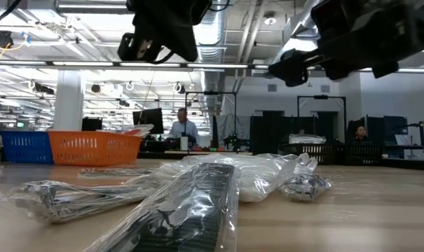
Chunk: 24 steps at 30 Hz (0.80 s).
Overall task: Pick & Place Travel size toiletries
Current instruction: Adjust the hygiene items on the table
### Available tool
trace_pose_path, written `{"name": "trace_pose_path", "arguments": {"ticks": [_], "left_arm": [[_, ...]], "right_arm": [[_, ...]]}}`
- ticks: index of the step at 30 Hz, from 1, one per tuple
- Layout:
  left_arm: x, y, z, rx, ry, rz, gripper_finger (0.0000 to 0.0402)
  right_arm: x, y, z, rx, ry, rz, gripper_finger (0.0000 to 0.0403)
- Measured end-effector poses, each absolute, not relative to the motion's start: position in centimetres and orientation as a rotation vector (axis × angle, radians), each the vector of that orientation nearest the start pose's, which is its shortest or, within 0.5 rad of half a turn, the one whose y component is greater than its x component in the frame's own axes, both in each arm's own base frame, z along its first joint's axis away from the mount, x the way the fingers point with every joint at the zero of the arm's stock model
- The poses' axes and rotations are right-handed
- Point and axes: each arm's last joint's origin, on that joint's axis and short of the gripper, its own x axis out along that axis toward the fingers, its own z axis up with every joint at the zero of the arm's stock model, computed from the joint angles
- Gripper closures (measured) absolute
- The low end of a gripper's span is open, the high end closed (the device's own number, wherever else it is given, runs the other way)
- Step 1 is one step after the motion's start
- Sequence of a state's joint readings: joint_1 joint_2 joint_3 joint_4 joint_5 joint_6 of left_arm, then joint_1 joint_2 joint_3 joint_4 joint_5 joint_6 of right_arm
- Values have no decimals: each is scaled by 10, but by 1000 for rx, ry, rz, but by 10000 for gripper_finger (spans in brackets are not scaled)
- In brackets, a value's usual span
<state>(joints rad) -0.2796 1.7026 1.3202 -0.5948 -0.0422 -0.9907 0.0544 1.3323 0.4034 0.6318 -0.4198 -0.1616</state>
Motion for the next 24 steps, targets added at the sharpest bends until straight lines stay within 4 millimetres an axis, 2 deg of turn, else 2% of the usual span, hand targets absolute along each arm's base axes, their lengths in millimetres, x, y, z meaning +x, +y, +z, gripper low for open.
{"name": "trace_pose_path", "arguments": {"ticks": [3, 6, 12, 21, 24], "left_arm": [[346, -98, 247, -775, 1004, 359, 400], [346, -96, 232, -815, 1080, 446, 400], [350, -99, 208, -851, 1209, 467, 400], [352, -91, 209, -822, 1201, 470, 400], [353, -86, 209, -760, 1199, 439, 400]], "right_arm": [[241, 33, 171, -116, 270, 484, 3], [240, 36, 170, -123, 282, 489, 3], [240, 36, 170, -130, 280, 488, 7], [241, 30, 170, -129, 283, 463, 6], [241, 30, 169, -126, 284, 464, 7]]}}
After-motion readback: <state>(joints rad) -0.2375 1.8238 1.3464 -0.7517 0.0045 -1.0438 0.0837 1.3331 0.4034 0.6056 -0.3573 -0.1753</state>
